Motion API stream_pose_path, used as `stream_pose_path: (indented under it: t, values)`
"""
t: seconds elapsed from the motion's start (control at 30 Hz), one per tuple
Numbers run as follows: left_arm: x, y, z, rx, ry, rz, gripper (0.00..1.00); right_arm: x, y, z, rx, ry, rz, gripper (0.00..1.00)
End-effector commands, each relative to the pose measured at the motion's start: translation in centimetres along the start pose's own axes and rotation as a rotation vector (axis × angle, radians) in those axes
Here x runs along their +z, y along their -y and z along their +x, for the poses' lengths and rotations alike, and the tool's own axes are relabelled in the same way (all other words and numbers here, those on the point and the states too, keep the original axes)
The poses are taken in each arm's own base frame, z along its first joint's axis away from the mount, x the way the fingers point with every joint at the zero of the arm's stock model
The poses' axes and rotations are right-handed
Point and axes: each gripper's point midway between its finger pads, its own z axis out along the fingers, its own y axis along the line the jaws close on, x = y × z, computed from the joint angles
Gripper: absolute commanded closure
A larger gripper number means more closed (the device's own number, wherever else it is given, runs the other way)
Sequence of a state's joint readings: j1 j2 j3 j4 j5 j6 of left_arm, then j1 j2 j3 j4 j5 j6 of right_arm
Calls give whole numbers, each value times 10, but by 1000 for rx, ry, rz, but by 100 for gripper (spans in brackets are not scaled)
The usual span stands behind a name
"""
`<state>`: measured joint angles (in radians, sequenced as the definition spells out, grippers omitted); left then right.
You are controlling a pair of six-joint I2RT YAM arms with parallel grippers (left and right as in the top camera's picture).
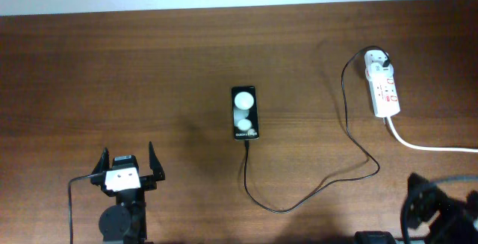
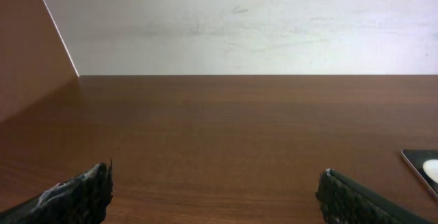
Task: Plug charger to phone and switch on socket
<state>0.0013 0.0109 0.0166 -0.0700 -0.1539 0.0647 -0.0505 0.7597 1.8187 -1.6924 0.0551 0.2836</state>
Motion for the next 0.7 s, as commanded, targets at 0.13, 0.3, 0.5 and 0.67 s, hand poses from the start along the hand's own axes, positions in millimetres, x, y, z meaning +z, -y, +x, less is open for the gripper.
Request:
stream_pose_path:
  t: [0.13,0.3,0.5,0.67]
  values:
    - [0,1,2,20,1,5,1,-26,5,13,3,90,-32,1]
    - [0,1,2,20,1,5,1,-34,12,16,-6,128,-14,1]
    - [0,1,2,20,1,5,1,4,0,17,-30,289,-152,1]
    - [0,1,2,20,1,5,1,90,-53,16,-73,437,-417,1]
